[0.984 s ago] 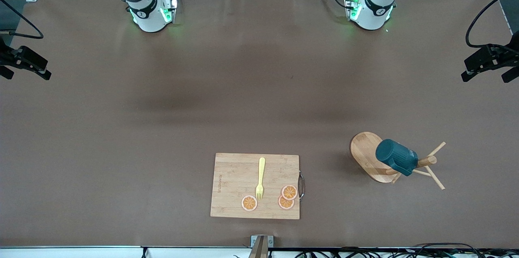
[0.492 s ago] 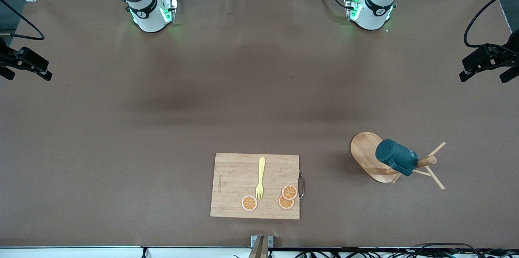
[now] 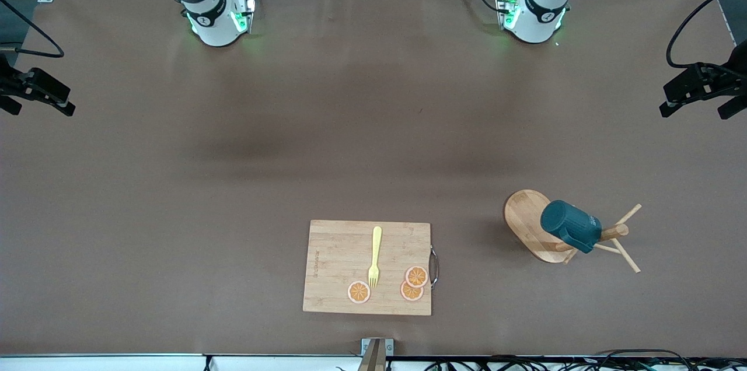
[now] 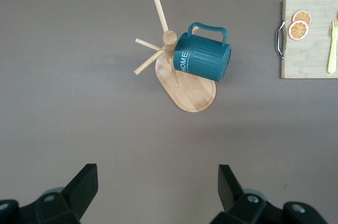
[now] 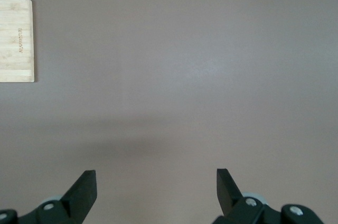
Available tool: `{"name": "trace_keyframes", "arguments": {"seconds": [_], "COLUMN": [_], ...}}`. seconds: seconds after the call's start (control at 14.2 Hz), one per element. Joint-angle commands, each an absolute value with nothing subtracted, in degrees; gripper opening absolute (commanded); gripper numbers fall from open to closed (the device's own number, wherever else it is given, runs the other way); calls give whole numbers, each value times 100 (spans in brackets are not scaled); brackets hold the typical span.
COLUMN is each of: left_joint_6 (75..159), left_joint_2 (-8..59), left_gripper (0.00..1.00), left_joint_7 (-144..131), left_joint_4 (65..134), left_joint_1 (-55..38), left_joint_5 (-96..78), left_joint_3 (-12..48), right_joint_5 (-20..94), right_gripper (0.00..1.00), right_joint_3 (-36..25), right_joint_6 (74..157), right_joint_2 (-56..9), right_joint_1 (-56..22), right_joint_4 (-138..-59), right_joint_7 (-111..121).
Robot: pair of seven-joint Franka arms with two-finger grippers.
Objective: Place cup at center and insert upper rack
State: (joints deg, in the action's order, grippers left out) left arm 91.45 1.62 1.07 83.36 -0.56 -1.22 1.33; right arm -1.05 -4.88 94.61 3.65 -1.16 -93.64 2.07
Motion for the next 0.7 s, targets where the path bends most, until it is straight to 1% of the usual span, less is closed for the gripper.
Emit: {"name": "trace_keyframes", "arguments": {"seconds": [0.0,0.14,0.63], "left_joint_6": [9185,9185,9185], "left_joint_2": [70,70,70], "left_gripper": [100,100,100], "left_joint_7": [202,202,202], "left_joint_4": [8376,8376,8376], "left_joint_1": [-88,-88,-88], "left_joint_5": [-70,-70,-88], "left_joint_3": [123,123,123], "right_joint_5": [-149,-158,-167], "right_gripper": [100,100,100], "right_joint_3": [-475,-475,-475], "right_joint_6": [9439,9579,9598], "right_joint_2": [404,413,422], "right_joint_1": [-114,-123,-114], "right_joint_4": [-9395,-9413,-9466], "right_joint_7": [202,202,211]}}
